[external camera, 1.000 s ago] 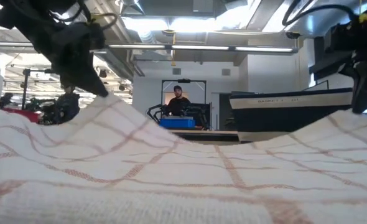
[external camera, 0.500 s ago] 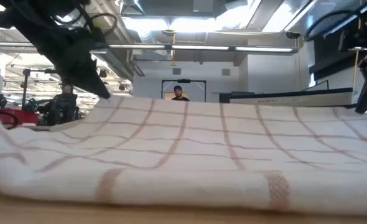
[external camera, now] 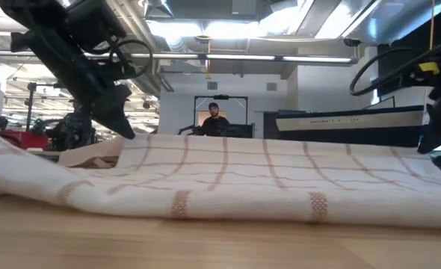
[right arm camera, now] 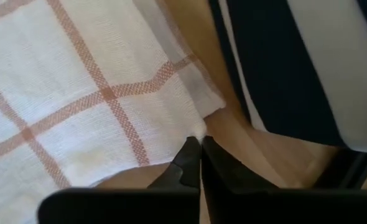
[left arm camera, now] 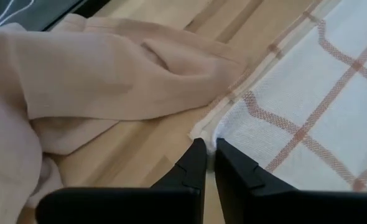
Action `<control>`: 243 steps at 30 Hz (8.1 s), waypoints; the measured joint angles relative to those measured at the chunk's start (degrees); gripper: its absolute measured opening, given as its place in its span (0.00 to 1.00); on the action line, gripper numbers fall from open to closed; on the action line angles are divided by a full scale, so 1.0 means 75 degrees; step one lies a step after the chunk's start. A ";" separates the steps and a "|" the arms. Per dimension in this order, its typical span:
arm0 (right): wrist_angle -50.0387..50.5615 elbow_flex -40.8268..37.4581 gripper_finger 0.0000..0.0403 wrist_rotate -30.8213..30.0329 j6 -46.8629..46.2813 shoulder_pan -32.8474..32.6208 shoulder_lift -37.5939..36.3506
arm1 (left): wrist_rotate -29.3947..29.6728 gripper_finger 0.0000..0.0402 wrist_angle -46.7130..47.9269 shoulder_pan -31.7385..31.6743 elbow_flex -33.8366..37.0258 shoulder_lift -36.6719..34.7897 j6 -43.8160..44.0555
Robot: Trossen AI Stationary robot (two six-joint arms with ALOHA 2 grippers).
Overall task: Fold towel
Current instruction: Fold the white with red-stripe towel
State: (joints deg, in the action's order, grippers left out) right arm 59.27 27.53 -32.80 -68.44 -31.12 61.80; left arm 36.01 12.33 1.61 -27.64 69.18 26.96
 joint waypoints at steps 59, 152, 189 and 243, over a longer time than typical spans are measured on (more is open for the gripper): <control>-0.3444 -0.0740 0.25 0.1560 0.2796 0.0353 -0.0015 | -0.4600 0.40 0.0998 0.3246 -0.1438 0.0119 0.2093; -0.6095 0.0122 0.61 0.0439 0.5136 0.0918 0.1821 | -0.5528 0.30 -0.0550 -0.1385 0.0656 0.0162 -0.1454; -0.4002 0.0116 0.45 0.1567 0.5363 0.2405 0.1139 | -0.6094 0.01 -0.0524 -0.1297 0.0650 0.0156 -0.1412; 0.0627 0.3158 0.00 -0.0366 0.3332 -0.0179 0.0606 | -0.4259 0.00 0.1577 0.0011 -0.1232 -0.2383 -0.0524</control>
State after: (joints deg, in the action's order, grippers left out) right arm 63.97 51.22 -35.55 -43.45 -32.46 66.35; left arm 4.07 24.16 1.69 -36.88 51.31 23.03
